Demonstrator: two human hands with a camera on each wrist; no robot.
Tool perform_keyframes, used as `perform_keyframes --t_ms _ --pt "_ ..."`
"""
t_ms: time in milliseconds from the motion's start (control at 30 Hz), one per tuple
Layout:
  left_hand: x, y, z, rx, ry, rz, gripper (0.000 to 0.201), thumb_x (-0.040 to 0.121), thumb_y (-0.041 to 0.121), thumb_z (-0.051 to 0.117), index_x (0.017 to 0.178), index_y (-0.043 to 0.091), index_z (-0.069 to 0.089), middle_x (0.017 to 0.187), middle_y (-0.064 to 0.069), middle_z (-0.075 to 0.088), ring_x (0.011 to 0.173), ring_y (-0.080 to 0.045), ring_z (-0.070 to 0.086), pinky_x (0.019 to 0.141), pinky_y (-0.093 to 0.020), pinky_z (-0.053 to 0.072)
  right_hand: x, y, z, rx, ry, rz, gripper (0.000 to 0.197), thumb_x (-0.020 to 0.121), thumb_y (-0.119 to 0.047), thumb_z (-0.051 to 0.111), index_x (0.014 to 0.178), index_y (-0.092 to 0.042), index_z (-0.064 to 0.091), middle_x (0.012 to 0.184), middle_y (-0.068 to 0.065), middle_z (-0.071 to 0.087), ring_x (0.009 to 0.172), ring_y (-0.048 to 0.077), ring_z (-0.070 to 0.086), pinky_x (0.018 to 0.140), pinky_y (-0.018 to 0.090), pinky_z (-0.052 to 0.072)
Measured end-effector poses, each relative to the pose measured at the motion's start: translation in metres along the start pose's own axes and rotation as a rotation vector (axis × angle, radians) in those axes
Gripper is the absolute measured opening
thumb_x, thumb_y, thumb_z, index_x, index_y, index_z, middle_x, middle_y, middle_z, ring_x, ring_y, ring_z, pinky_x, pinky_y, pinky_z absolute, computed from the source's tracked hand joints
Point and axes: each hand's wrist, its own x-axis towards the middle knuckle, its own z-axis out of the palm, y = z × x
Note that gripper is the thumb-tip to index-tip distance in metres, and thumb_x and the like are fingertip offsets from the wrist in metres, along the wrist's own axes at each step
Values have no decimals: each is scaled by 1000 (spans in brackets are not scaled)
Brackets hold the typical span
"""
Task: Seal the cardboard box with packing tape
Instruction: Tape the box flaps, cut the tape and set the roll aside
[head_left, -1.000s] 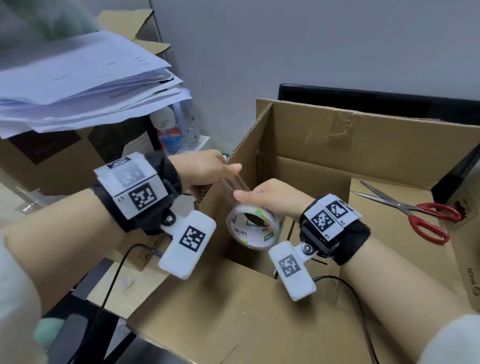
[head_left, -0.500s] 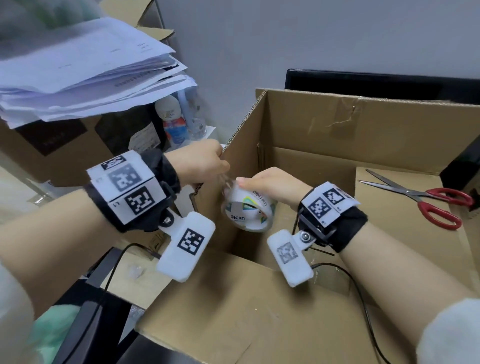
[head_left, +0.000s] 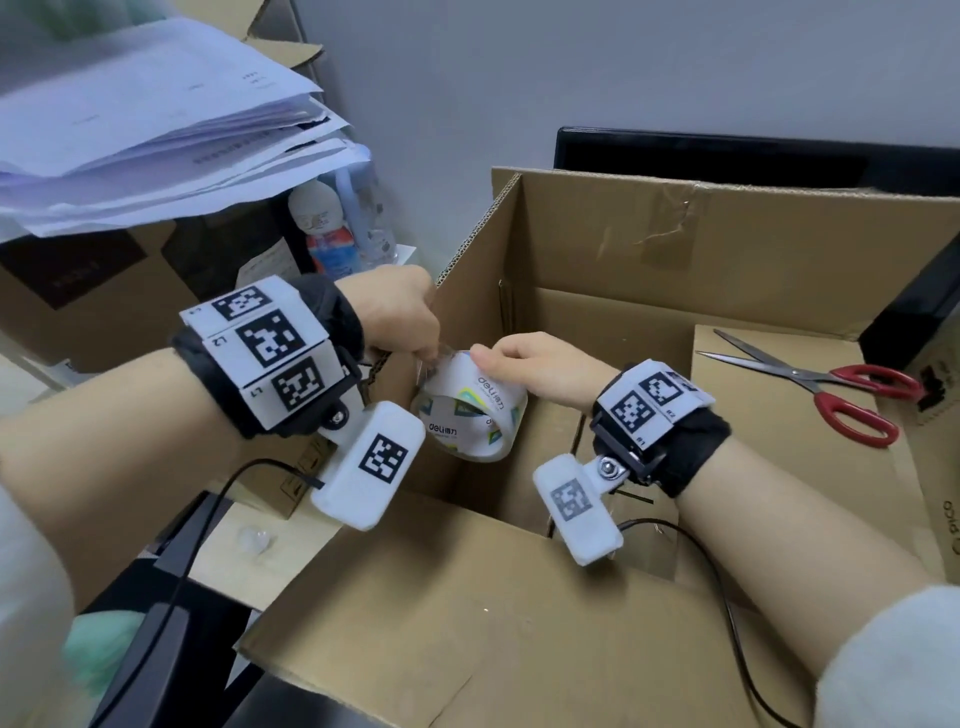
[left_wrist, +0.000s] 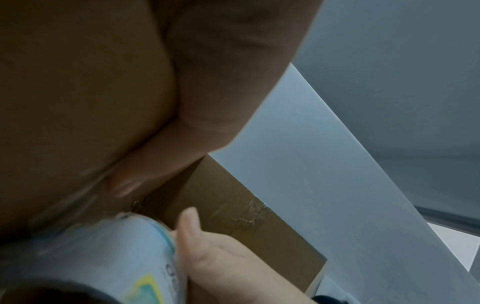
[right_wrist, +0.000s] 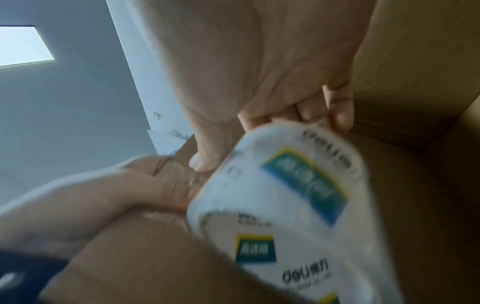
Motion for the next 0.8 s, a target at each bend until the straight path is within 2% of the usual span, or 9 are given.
perform_keyframes --t_ms 100,200,267,367,467,633,700,767,800 --pt "1 -2 1 -16 18 10 23 78 14 67 66 9 48 69 -7 51 70 -26 52 49 -25 35 -9 21 -36 -24 178 128 45 91 -46 48 96 -4 62 74 0 62 64 11 55 61 19 41" --pt "2 -3 1 -63 12 -1 24 77 14 68 67 8 48 69 -8 52 63 -23 51 48 -25 35 -30 61 -89 -323 426 344 21 90 -35 55 86 -16 62 86 6 67 82 24 63 72 29 46" --pt "2 -5 0 -102 -8 -8 22 77 17 70 71 6 52 69 -8 54 60 -22 52 47 -25 37 -51 88 -119 -552 523 545 15 91 -20 51 94 -12 64 105 17 66 98 34 60 79 33 45" --pt "-2 -7 -1 -190 -73 -1 26 74 22 76 81 3 60 73 -9 59 60 -19 55 39 -21 43 -75 118 -139 -693 560 741 22 87 -11 48 104 -9 62 114 22 56 104 40 54 85 36 45" --pt "-5 -6 0 -283 -126 15 36 72 19 77 100 0 62 91 -17 68 68 -23 62 41 -20 51 -85 127 -142 -667 588 742 14 85 -11 54 96 -16 61 117 21 53 108 41 50 92 41 45" --pt "-7 -2 2 -355 -140 20 35 77 9 69 108 -3 59 101 -24 66 72 -28 63 51 -27 55 -94 127 -144 -629 592 719 28 84 -2 49 104 -20 59 124 17 48 117 37 40 96 42 39" --pt "-8 -2 3 -383 -129 13 22 78 6 65 98 -3 60 88 -20 65 66 -27 61 43 -23 53 -98 126 -143 -660 614 763 29 87 -6 47 110 -20 56 126 17 44 120 36 34 96 44 35" --pt "-12 -2 3 -423 -104 -10 7 78 4 64 77 2 57 71 -13 58 57 -24 56 36 -19 46 -100 124 -140 -685 593 769 31 88 -8 46 116 -19 55 126 17 44 120 36 33 95 45 36" --pt "-11 -2 3 -438 -85 -21 13 78 3 64 69 5 54 66 -11 55 54 -23 54 34 -18 44 -101 123 -139 -691 580 758 32 89 -8 45 118 -18 55 125 17 45 119 35 34 94 44 37"
